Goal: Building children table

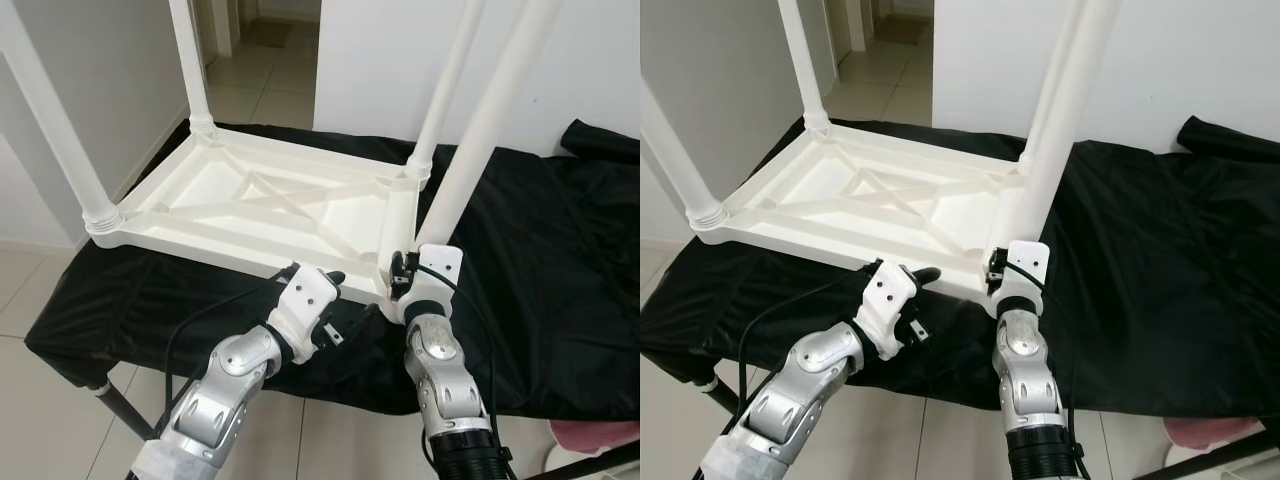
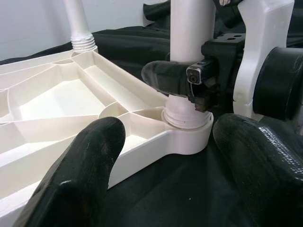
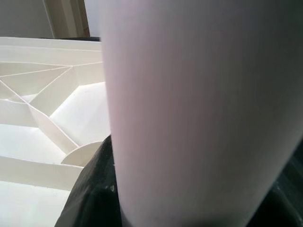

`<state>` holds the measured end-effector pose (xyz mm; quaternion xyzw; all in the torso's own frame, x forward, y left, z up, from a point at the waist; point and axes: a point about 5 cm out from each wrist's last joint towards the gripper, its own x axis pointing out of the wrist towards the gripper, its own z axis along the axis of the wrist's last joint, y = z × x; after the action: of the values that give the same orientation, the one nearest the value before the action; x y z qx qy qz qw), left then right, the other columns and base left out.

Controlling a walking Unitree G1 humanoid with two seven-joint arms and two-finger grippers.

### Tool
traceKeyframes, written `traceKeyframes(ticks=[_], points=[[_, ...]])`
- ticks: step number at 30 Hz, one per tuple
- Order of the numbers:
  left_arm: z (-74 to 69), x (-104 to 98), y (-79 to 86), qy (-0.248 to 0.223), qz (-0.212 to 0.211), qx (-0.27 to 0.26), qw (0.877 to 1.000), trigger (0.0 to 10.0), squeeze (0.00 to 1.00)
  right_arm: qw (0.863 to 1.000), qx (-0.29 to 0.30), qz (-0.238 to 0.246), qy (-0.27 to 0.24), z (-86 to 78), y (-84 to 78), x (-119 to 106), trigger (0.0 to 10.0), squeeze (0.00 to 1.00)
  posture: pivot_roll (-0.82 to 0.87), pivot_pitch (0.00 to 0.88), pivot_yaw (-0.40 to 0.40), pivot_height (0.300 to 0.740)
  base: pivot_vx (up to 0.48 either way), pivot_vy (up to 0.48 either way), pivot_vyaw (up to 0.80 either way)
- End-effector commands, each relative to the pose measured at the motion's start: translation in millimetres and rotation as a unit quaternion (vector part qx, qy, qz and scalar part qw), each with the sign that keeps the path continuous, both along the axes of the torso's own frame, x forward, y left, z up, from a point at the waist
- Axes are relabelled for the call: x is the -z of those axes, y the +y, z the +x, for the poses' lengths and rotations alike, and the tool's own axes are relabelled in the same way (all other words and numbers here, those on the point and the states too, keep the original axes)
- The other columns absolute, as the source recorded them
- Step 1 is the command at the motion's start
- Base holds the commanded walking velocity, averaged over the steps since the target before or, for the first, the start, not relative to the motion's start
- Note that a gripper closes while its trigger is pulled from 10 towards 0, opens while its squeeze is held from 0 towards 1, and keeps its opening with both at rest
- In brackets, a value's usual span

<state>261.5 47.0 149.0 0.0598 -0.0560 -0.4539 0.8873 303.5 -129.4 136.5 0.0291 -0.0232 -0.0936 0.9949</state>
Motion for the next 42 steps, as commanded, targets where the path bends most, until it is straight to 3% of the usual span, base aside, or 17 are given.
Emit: traceKeyframes(ticks=[1,5,6,15,16,22,25,30,33,37,42], points=[[-3.0,3,0.6,0.003,0.007,0.004,1.000,10.0,0.00,0.999,0.025,0.012,0.047,-6.6,-1.6,18,10.0,0.00,0.04,0.005,-0.031,0.740,0.000,0.000,0.00],[-2.9,3,0.8,0.003,0.008,0.004,1.000,10.0,0.00,0.999,0.015,0.010,0.045,-6.5,-3.6,18,10.0,0.00,0.04,0.002,-0.031,0.740,0.000,0.000,0.00],[-3.0,3,0.7,0.003,0.008,0.004,1.000,10.0,0.00,0.999,0.007,0.011,0.044,-6.6,-4.1,19,10.0,1.00,0.04,0.002,-0.031,0.740,0.000,0.000,0.00],[-3.3,2,-0.8,0.003,0.007,0.007,1.000,10.0,0.00,0.999,-0.038,0.016,-0.003,-7.0,-2.3,7,10.0,1.00,0.03,0.000,-0.031,0.740,0.000,0.000,0.00],[-3.3,2,-1.3,0.002,0.006,0.008,1.000,10.0,0.00,0.998,-0.053,0.010,-0.007,-7.5,-0.2,5,10.0,0.00,0.03,0.000,-0.031,0.740,0.000,0.000,0.00],[-4.2,3,-2.6,0.003,0.008,0.012,1.000,10.0,0.00,0.996,-0.090,0.008,-0.024,-8.7,1.1,1,10.0,0.00,0.03,0.000,-0.031,0.740,0.000,0.000,0.00],[-5.4,4,-3.2,0.004,0.007,0.012,1.000,10.0,0.00,0.995,-0.095,-0.005,-0.037,-7.6,-17.0,-3,10.0,0.00,0.03,0.000,-0.033,0.740,0.000,0.000,0.00],[-2.9,2,-1.1,0.001,0.007,0.008,1.000,10.0,0.00,0.992,-0.105,-0.028,-0.066,-14.9,-24.7,-9,10.0,0.00,0.03,0.007,-0.032,0.740,0.000,0.000,0.00],[-2.0,1,-0.1,0.000,0.006,0.006,1.000,10.0,0.00,0.991,-0.106,-0.031,-0.070,-17.4,-25.2,-9,10.0,0.00,0.03,0.007,-0.032,0.740,0.000,0.000,0.00],[3.3,-4,6.0,-0.004,-0.008,-0.009,1.000,10.0,0.00,0.992,-0.097,-0.016,-0.076,-35.2,-23.9,-6,10.0,0.00,0.02,0.012,-0.032,0.740,0.000,0.000,0.00],[5.0,-7,7.4,-0.006,-0.016,-0.006,1.000,10.0,0.00,0.991,-0.102,-0.011,-0.080,-39.7,-20.0,-6,10.0,0.00,0.00,0.017,-0.023,0.740,0.000,0.000,0.00]])
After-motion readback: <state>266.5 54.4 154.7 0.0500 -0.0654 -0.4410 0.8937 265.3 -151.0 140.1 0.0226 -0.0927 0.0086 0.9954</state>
